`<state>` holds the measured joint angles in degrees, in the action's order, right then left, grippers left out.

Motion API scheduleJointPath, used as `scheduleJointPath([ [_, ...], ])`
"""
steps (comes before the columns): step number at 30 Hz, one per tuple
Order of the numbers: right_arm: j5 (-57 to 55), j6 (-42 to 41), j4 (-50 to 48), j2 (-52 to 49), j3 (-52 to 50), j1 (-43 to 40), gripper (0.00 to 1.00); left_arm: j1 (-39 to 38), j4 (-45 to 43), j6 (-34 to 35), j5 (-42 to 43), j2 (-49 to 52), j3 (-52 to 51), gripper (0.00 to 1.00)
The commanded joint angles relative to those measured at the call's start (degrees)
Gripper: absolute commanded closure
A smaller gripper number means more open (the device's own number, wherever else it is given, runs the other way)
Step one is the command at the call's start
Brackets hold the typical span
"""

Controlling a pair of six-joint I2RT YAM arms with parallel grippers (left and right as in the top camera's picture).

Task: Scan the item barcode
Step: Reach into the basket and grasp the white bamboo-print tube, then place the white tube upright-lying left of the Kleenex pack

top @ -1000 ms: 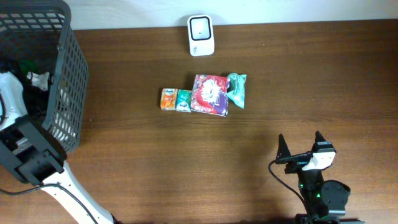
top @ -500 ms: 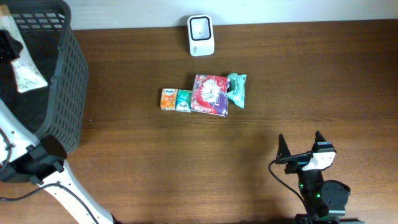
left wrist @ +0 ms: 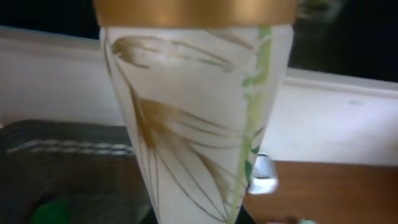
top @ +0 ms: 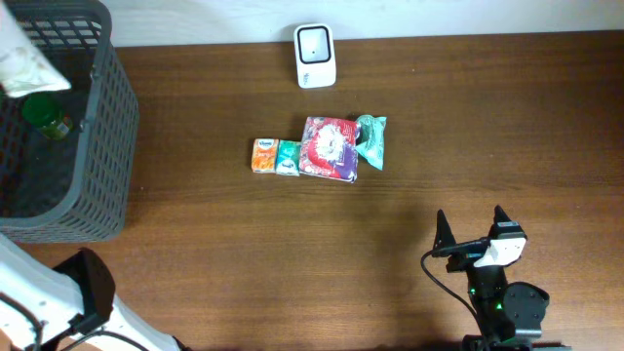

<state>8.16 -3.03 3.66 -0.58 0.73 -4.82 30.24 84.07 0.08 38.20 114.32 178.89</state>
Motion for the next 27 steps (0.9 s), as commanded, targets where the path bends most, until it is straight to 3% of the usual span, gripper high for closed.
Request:
scheduleJointPath([
  [1,-0.24,-0.48,0.2,0.37,-0.42,0.46,0.01,-6.27,2.43,0.59,9.33,-0.61,0.33,1.0],
  [4,-0.24,-0.48,0.2,0.37,-0.42,0.46,0.01,-12.61,4.76,0.59,8.22,-0.57,-1.36,1.0],
  [8,-0.24,-0.46,0.22,0.37,-0.42,0.46,0.01,-21.86,8.17,0.61,-4.7,-0.55,-6.38,1.0],
  [9,-0.24,-0.48,0.2,0.37,-0.42,0.46,0.01,-25.07,9.09,0.61,-11.91,-0.57,-9.99,1.0],
  [13,-0.24,-0.46,0.2,0.37,-0.42,0.46,0.01,-30.8,8.61,0.63,-21.53,-0.55,-22.16,1.0],
  [18,-0.24,-0.48,0.2,0.37,-0.42,0.46,0.01,-34.69,0.74,0.83,-29.11,-0.55,-41.66,1.0],
  [22,-0.24,-0.46,0.2,0.37,-0.42,0.46,0.01,-35.19,-10.05,0.81,-29.27,-0.55,-58.88,1.0],
  [27,-0.24,-0.48,0.2,0.37,-0.42,0.46,0.01,-35.23,-21.99,0.81,-29.22,-0.55,-72.13,1.0],
])
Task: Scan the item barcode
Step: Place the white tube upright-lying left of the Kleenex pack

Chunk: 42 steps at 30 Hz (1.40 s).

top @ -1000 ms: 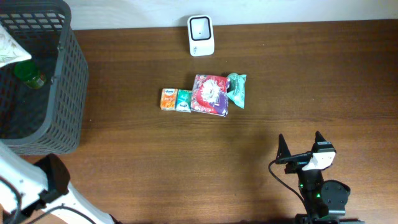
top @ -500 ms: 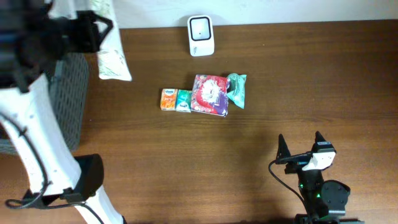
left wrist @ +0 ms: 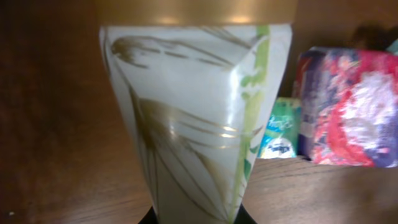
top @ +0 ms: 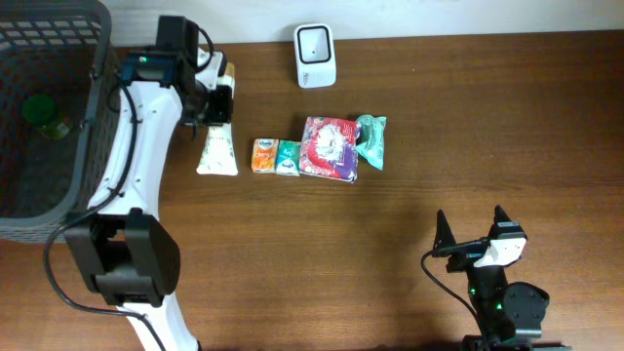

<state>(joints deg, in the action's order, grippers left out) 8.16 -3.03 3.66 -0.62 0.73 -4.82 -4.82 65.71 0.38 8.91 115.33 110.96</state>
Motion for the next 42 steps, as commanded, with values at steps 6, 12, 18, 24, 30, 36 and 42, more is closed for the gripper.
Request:
scheduleJointPath([
  [6,-0.24,-0.48,0.2,0.42,-0.42,0.46,0.01,-0.81,-12.39,0.5,-2.62,-1.51,-14.53,1.0],
  [12,-0.24,-0.46,0.2,0.42,-0.42,0.46,0.01,-1.01,-24.92,3.02,-6.95,-1.27,-27.47,0.92],
  [18,-0.24,-0.48,0.2,0.42,-0.42,0.46,0.01,-3.02,-29.07,4.35,-6.78,-1.03,-28.89,0.76],
  [24,-0.24,-0.46,0.2,0.42,-0.42,0.46,0.01,-2.99,-32.06,4.35,-6.78,-1.29,-27.76,0.67],
  [30,-0.24,-0.48,0.2,0.42,-0.42,0.46,0.01,-3.02,-30.12,4.35,-6.8,-6.29,-25.18,0.75],
  [36,-0.24,-0.48,0.22,0.42,-0.42,0.46,0.01,-2.91,-27.96,4.33,-6.82,-6.03,-27.89,0.89],
  [42,-0.24,-0.48,0.2,0.42,-0.42,0.46,0.01,-2.91,-30.36,4.33,-6.82,-1.73,-31.87,0.98],
])
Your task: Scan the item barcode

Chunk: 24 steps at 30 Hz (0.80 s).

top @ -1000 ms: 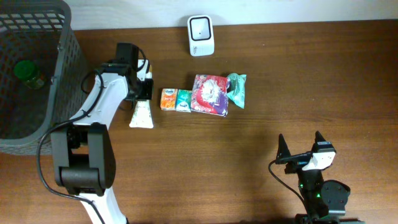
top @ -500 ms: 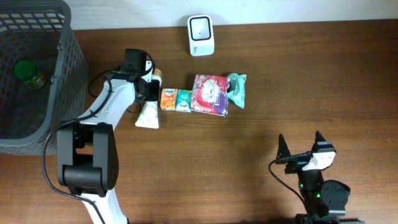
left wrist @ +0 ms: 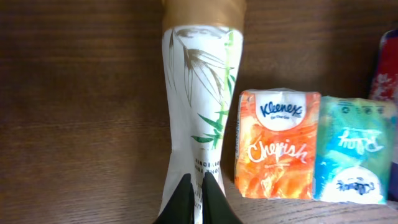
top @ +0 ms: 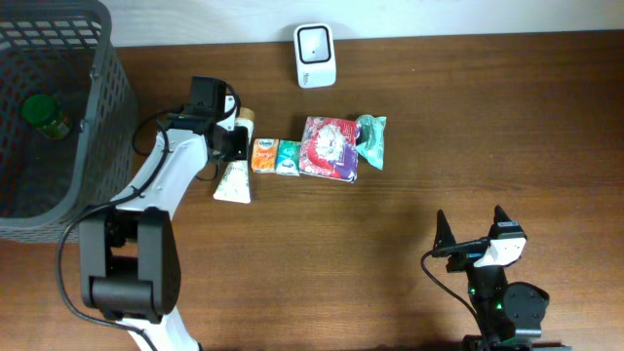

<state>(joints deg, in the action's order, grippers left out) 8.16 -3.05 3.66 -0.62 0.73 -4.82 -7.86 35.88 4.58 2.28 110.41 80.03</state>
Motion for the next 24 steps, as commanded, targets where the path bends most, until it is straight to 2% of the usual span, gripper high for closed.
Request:
scheduleJointPath([
  [1,-0.24,-0.46,0.2,0.42,-0.42,0.46,0.01,0.13,-0.72,0.13,-0.17,4.79,-0.94,1.0],
  [5,-0.24,-0.44,0.2,0.42,-0.42,0.46,0.01,0.13,-1.97,0.13,-0.2,5.53,-0.2,1.0],
  [10,-0.24,-0.46,0.2,0.42,-0.42,0.46,0.01,1.31,6.21,0.15,-0.17,-1.6,10.82,1.0],
  [12,-0.24,-0.46,0.2,0.42,-0.42,0.46,0.01,1.25,8.48,0.15,-0.17,-5.77,14.97,0.94],
  [13,-0.24,-0.46,0.2,0.42,-0.42,0.46,0.01,1.27,9.2,0.15,-0.17,-7.91,16.39,0.89],
  [14,-0.24,-0.46,0.22,0.42,-0.42,0.46,0.01,1.51,9.25,0.15,-0.17,-10.4,17.25,0.79],
  [16,-0.24,-0.46,0.2,0.42,-0.42,0.46,0.01,2.34,9.14,0.11,-0.44,-16.74,17.59,0.55],
  [17,-0.24,-0.46,0.2,0.42,-0.42,0.46,0.01,2.64,9.11,0.11,-1.01,-19.19,17.62,0.39],
  [20,-0.24,-0.46,0.22,0.42,-0.42,0.46,0.01,4.68,8.11,0.11,-8.85,-29.03,17.62,0.26],
  [21,-0.24,-0.46,0.22,0.42,-0.42,0.46,0.01,5.88,7.48,0.11,-12.55,-32.2,17.62,0.0],
  [24,-0.24,-0.46,0.2,0.42,-0.42,0.46,0.01,10.67,6.84,0.13,-14.56,-35.85,17.62,0.01],
])
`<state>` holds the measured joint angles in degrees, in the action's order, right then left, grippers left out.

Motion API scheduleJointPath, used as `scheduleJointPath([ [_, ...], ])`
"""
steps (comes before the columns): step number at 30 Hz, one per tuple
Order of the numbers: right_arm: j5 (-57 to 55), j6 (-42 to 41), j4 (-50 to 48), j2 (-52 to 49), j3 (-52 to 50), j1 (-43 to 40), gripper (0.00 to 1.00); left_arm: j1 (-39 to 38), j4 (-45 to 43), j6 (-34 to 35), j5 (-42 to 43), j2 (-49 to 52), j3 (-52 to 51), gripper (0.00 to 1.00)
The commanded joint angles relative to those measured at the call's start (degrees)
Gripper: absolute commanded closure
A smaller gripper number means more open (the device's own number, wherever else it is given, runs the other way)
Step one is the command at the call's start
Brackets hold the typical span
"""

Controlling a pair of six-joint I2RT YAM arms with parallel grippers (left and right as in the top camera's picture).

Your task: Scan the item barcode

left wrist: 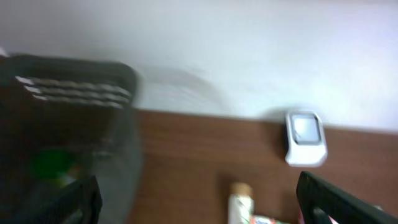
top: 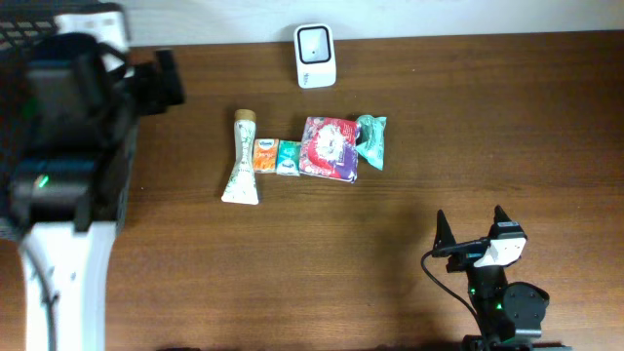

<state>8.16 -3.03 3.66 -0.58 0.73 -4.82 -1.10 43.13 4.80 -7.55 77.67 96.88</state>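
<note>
The white tube with a gold cap (top: 241,168) lies flat on the table, cap toward the back, touching the left side of an orange tissue pack (top: 264,156). The white barcode scanner (top: 315,55) stands at the table's back edge. My left gripper (left wrist: 199,194) is open wide and raised high over the table's left end, holding nothing; its blurred view shows the tube (left wrist: 239,204) and the scanner (left wrist: 305,137) below. My right gripper (top: 471,226) rests open near the front right, far from the items.
A teal tissue pack (top: 288,157), a red-and-purple pack (top: 330,148) and a green pouch (top: 371,139) continue the row to the right of the orange pack. A dark mesh basket (left wrist: 68,93) with something green inside stands at the far left, mostly hidden overhead by my left arm (top: 68,146).
My left gripper was shut on the tube's flat end on the table. Now it is open and raised high near the basket, and the tube lies free beside the orange pack.
My left gripper held the tube over the basket, then over the table left of the row of packs. The tube then lay on the table beside the orange pack with the fingers still closed on its end. Now it is released and the arm is up. The right arm stayed still.
</note>
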Motion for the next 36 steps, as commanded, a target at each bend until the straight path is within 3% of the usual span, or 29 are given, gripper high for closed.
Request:
scheduleJointPath([
  [1,-0.24,-0.46,0.22,0.37,-0.42,0.46,0.01,5.33,-0.37,-0.09,-4.7,-3.26,0.76,0.01],
  [10,-0.24,-0.48,0.2,0.37,-0.42,0.46,0.01,18.95,-5.9,-0.09,-0.81,-2.58,0.76,0.01],
  [16,-0.24,-0.48,0.2,0.37,-0.42,0.46,0.01,25.38,-6.34,-0.11,-0.31,5.05,0.76,0.01],
  [20,-0.24,-0.46,0.22,0.37,-0.42,0.46,0.01,32.33,-8.15,-0.09,14.93,12.61,0.76,0.04],
  [23,-0.24,-0.46,0.2,0.37,-0.42,0.46,0.01,36.61,-5.31,-1.01,17.03,16.11,0.79,0.02],
  [36,-0.24,-0.46,0.2,0.37,-0.42,0.46,0.01,37.29,-0.79,-3.5,17.44,21.9,0.76,0.01],
])
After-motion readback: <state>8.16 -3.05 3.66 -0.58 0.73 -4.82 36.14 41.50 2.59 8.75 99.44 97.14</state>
